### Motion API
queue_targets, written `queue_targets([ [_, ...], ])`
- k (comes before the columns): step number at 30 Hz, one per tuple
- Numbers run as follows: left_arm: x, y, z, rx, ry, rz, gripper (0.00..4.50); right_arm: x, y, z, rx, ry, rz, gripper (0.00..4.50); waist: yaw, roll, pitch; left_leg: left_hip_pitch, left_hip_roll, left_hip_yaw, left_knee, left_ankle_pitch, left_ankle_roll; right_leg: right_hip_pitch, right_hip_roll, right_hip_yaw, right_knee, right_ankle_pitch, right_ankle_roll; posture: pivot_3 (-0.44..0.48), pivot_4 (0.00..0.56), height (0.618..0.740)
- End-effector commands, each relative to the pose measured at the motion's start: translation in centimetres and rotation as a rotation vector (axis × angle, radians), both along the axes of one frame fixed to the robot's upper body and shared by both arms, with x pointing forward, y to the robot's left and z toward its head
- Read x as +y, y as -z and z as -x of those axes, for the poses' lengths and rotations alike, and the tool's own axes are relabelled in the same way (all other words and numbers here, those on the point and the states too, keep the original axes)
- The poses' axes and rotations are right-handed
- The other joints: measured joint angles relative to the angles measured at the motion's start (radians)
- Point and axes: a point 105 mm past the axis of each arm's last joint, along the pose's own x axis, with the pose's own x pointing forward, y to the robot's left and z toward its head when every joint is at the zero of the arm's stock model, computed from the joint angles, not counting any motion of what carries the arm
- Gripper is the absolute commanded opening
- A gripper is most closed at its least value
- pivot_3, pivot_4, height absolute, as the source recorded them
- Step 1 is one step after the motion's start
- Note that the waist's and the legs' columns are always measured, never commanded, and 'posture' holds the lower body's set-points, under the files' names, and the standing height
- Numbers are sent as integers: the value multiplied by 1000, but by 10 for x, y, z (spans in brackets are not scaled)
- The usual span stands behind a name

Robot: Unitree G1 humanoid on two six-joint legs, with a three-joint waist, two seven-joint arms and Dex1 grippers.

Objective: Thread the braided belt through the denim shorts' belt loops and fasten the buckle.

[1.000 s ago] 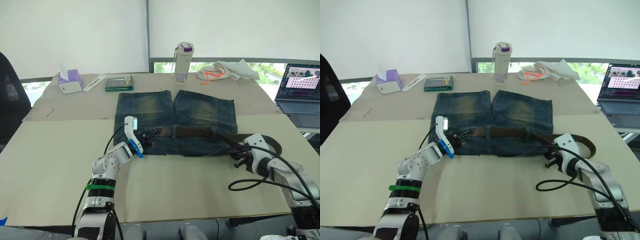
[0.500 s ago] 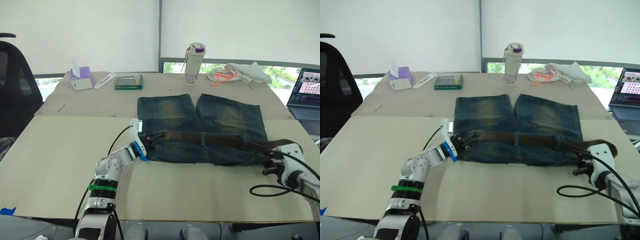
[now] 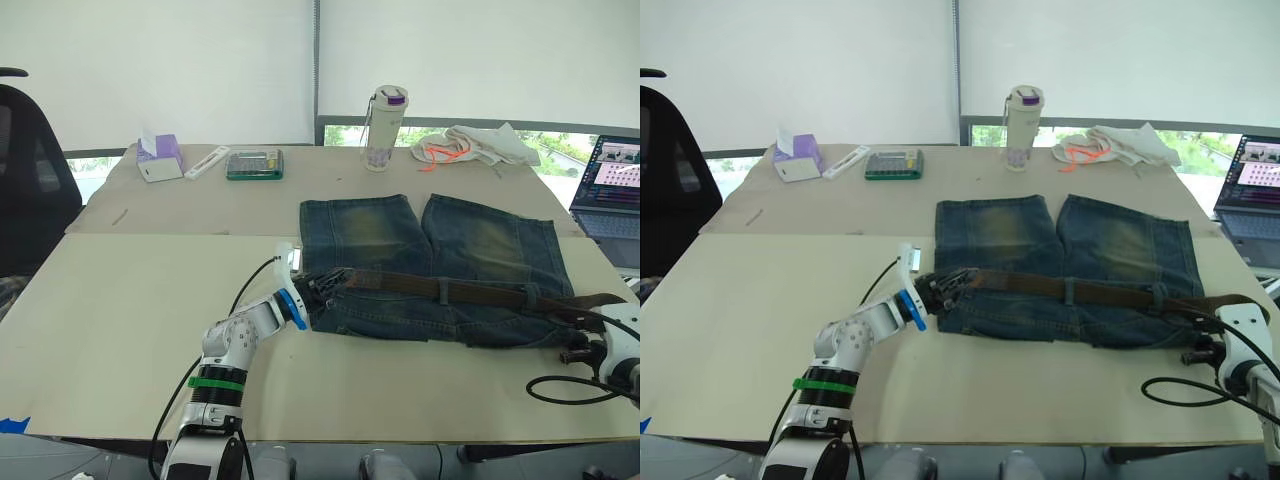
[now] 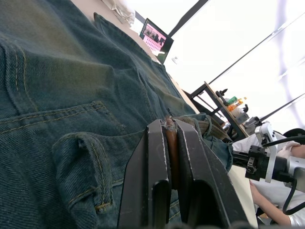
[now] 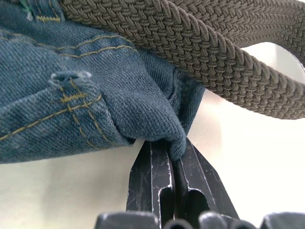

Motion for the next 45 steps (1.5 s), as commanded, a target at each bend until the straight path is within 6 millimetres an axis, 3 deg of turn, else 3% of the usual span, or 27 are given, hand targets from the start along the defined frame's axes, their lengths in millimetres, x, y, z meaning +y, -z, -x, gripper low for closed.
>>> queue_targets([
  [1, 0, -14, 2, -38, 6, 30, 0, 3, -20, 0, -73, -68, -43, 1356, -5, 0, 0, 0, 0, 0, 0, 0, 0, 0, 0, 0, 0, 0, 0, 0, 150, 740],
  [7, 1, -15, 4, -29, -6, 42, 0, 12, -59, 15, -62, -262, -92, 3414, -28, 7, 2, -5, 0, 1, 0, 0, 0, -1, 0, 2, 1, -2, 3, 0, 150, 740],
  [10, 2, -13, 5, -26, -8, 40, 0, 27, -78, 17, -71, -369, -125, 4466, -37, 6, 2, -4, 0, 1, 0, 0, 0, -1, 1, 2, 1, -3, 5, 0, 150, 740],
  [13, 4, -15, 5, -28, -14, 47, 0, 63, -94, 8, -176, -489, -265, 4466, -51, 5, 2, -5, 2, 1, -1, 0, 0, -1, 2, 2, 1, -3, 5, 0, 150, 740],
  [16, 4, -17, 5, -31, -15, 66, 0, 108, -96, 4, -238, -631, -443, 4466, -48, 6, 2, -5, 2, 0, -1, 0, 0, -1, 2, 2, 1, -3, 5, 0, 150, 740],
  [18, 6, -20, 5, -27, -12, 90, 0, 156, -84, 1, -255, -725, -655, 4466, -47, 6, 2, -5, 2, 0, -1, 0, 0, -1, 3, 1, 1, -3, 4, 0, 150, 740],
  [20, 9, -19, 4, -26, -20, 82, 0, 186, -74, -1, -253, -764, -790, 4466, -48, 4, -1, -4, 1, 0, -1, 0, 0, -2, 2, 2, 1, -2, 3, 0, 150, 740],
  [23, 15, -15, 1, -15, -48, 55, 0, 213, -63, -25, -333, -644, -989, 4466, -48, 7, -1, -3, 3, -3, -1, 0, 0, -4, 2, 1, 3, 1, -1, 0, 150, 740],
  [26, 22, -19, 1, -17, -58, 70, 0, 242, -47, -37, -290, -585, -1084, 4466, -46, 10, -2, -4, 1, -4, -1, 1, -1, -6, 1, 2, 3, 2, -4, 0, 150, 740],
  [33, 31, -22, 5, -8, -57, 85, 0, 275, -36, -60, -257, -505, -1098, 4466, -49, 10, -2, -3, 1, -12, -1, 1, -1, -6, 1, 0, 3, 2, -4, 0, 150, 740],
  [42, 32, -23, 9, 9, -56, 108, 0, 284, -58, -71, -390, -532, -1207, 4466, -52, 11, -3, -3, 0, -14, -1, 1, -1, -6, 2, -1, 4, 2, -4, 0, 150, 740],
  [45, 33, -22, 9, 10, -58, 106, 0, 284, -60, -70, -398, -552, -1205, 3694, -53, 11, -3, -2, 0, -15, -1, 1, -1, -6, 2, -1, 4, 2, -4, 0, 150, 740],
])
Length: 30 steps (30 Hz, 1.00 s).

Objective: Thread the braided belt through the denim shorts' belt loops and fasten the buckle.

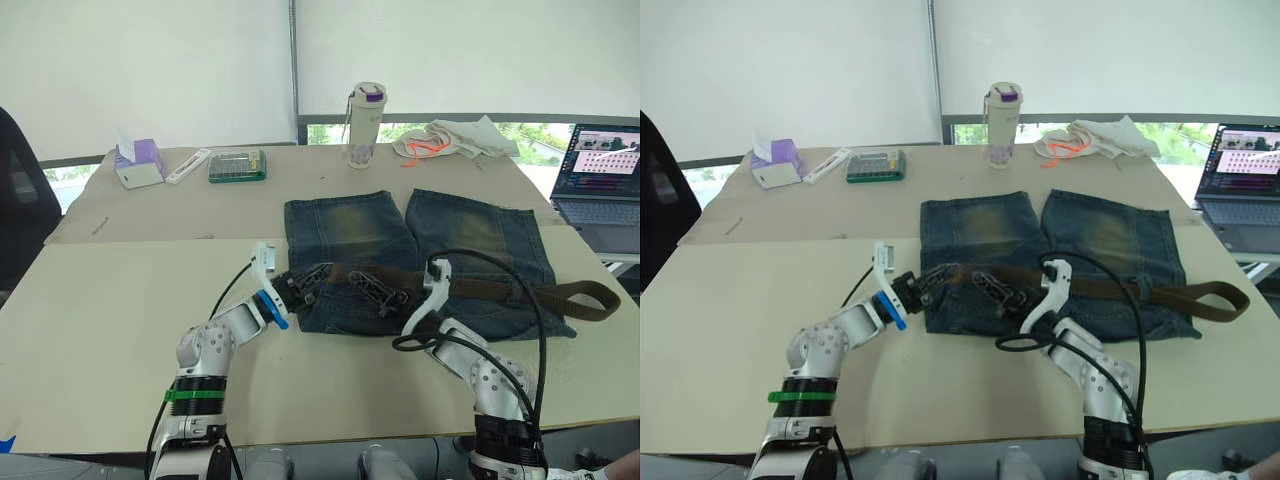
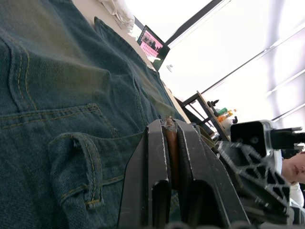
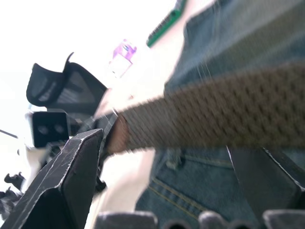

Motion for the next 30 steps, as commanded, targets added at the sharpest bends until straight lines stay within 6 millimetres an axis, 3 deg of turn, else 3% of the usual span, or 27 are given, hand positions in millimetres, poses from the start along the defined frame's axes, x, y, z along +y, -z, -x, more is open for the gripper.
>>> queue_targets([
  [1, 1, -13, 1, -49, 0, 16, 0, -2, -19, 0, -90, -8, -47, 3283, 0, 0, 0, 0, 0, 0, 0, 0, 0, 0, 0, 0, 0, 0, 0, 0, 150, 740],
  [10, 2, -12, 1, -46, -1, 11, 0, 5, -21, 0, -110, -36, -30, 168, -1, 0, 0, 0, 0, 0, 0, 0, 0, 0, 0, 0, 0, 0, 0, 0, 150, 740],
  [17, 5, -11, 1, -35, 1, 8, 0, 3, -16, -3, -90, -14, -9, 30, -1, 0, 0, 0, 0, -1, 0, 0, 0, 0, 0, 0, 0, 0, 0, 0, 150, 740],
  [25, 17, -12, 3, -106, -8, -82, 2798, -15, -12, -10, -27, 95, -8, 0, -1, 0, 0, 0, 0, -1, 0, 0, 0, 0, 0, 0, 0, 0, 0, 0, 150, 740],
  [30, 38, -3, 4, -285, -18, -334, 4475, -37, -7, -14, 56, 216, -5, 0, 2, 1, 0, 0, 0, -1, -1, 0, 0, 0, 0, 0, -1, 0, 0, 0, 150, 740],
])
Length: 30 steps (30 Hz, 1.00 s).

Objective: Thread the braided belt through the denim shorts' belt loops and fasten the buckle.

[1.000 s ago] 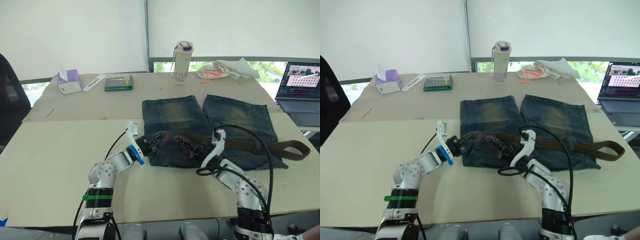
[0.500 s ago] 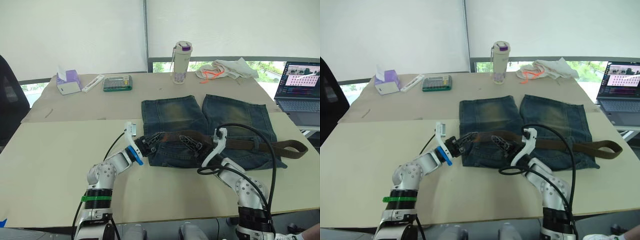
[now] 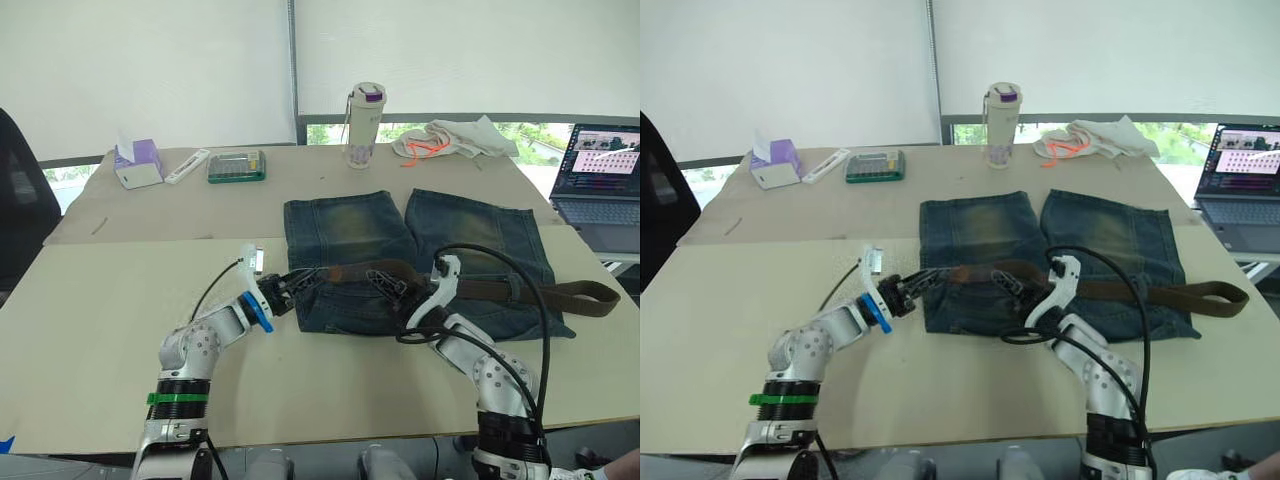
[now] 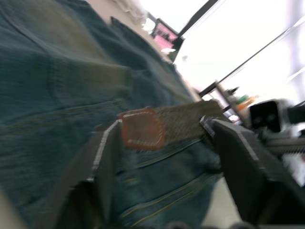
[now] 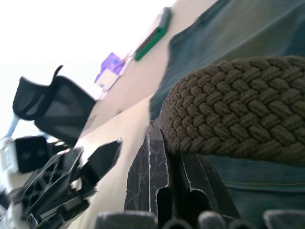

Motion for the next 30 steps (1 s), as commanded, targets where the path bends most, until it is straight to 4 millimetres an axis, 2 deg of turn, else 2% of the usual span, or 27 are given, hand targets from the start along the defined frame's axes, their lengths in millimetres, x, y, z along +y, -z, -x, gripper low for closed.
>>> queue_targets([
  [1, 2, -10, 6, -157, 58, -101, 4492, -14, -9, -2, 12, 75, -28, 0, 3, 0, 0, 0, 0, 0, 0, 0, 0, 0, 0, 0, 0, 0, 0, 0, 150, 740],
  [10, 3, 7, 14, -186, 121, -187, 4492, -17, 7, 6, 120, 52, 32, 0, 5, 0, 0, 0, 0, 0, 0, 0, 0, 0, -1, 0, -1, 0, 0, 0, 150, 740],
  [16, 2, 10, 11, -170, 104, -175, 4492, 5, 7, 13, 134, -53, 6, 0, 1, 0, 0, -1, 0, 0, 0, 0, 0, 0, -1, 0, -1, 0, 0, 0, 150, 740],
  [26, 1, 10, 10, -151, 85, -147, 4492, 35, 11, 3, 146, -131, 31, 0, -17, 0, 0, 0, 1, 0, -1, 0, 0, 0, 1, -1, 0, 0, 0, 0, 150, 740],
  [30, 0, 12, 10, -139, 77, -144, 4492, 52, 7, -1, 112, -180, 112, 0, -30, 0, 0, 0, 1, 0, -1, 0, 0, 0, 1, -1, 0, 0, 0, 0, 150, 740],
])
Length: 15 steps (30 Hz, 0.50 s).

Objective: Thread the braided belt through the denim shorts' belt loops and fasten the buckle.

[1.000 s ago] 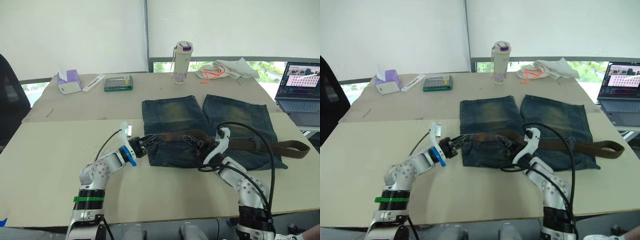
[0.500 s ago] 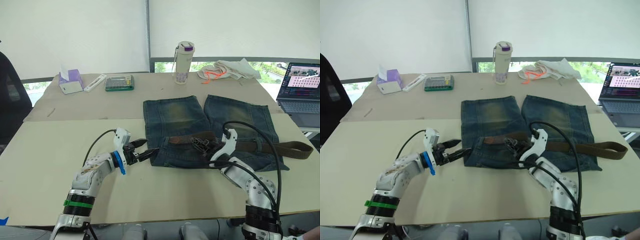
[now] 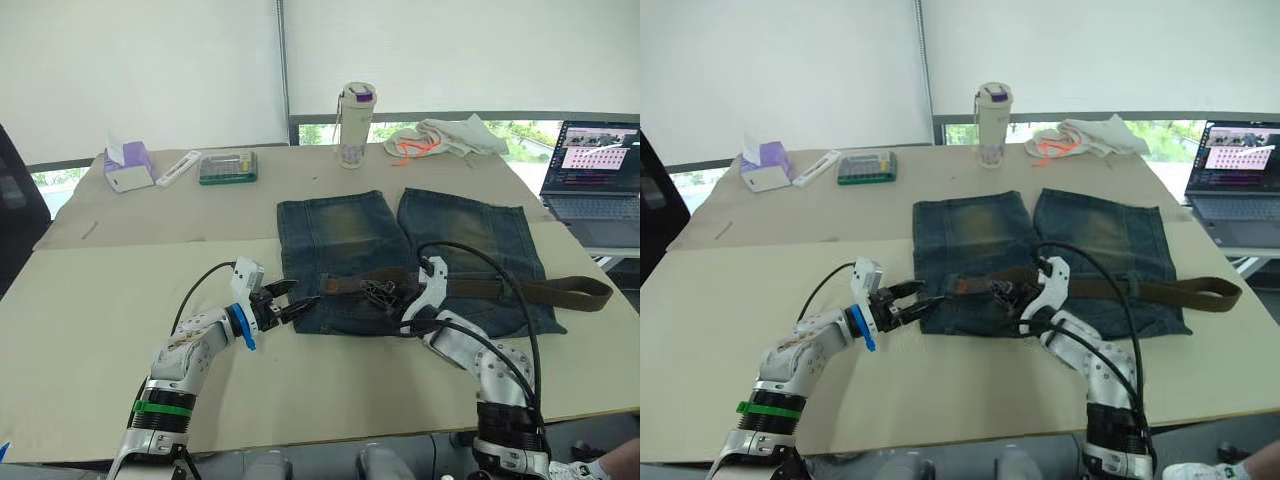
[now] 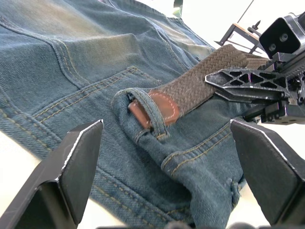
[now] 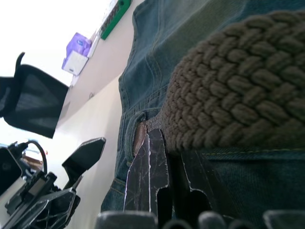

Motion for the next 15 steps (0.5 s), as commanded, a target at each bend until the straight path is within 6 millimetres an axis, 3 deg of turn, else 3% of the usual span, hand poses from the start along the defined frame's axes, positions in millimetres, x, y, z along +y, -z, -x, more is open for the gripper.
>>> queue_targets([
  [1, 0, -9, -1, -27, -9, 22, 4492, 25, -9, -1, -42, -81, 11, 0, -3, 0, 0, 0, 0, 0, 0, 0, 0, 0, 0, 0, 0, 0, 0, 0, 150, 740],
  [10, 3, -4, -4, 11, -79, 67, 4492, 54, -10, -4, -80, -131, 28, 0, -1, 0, 0, 1, 0, 0, -2, 0, 0, -1, 0, 0, 0, 0, 0, 0, 150, 740],
  [15, 11, -3, -6, 22, -129, 85, 4492, 56, -19, -13, -69, -73, -95, 0, -1, 0, 0, 1, 0, -1, -2, 0, 0, -1, 0, 0, 0, 0, 0, 0, 150, 740],
])
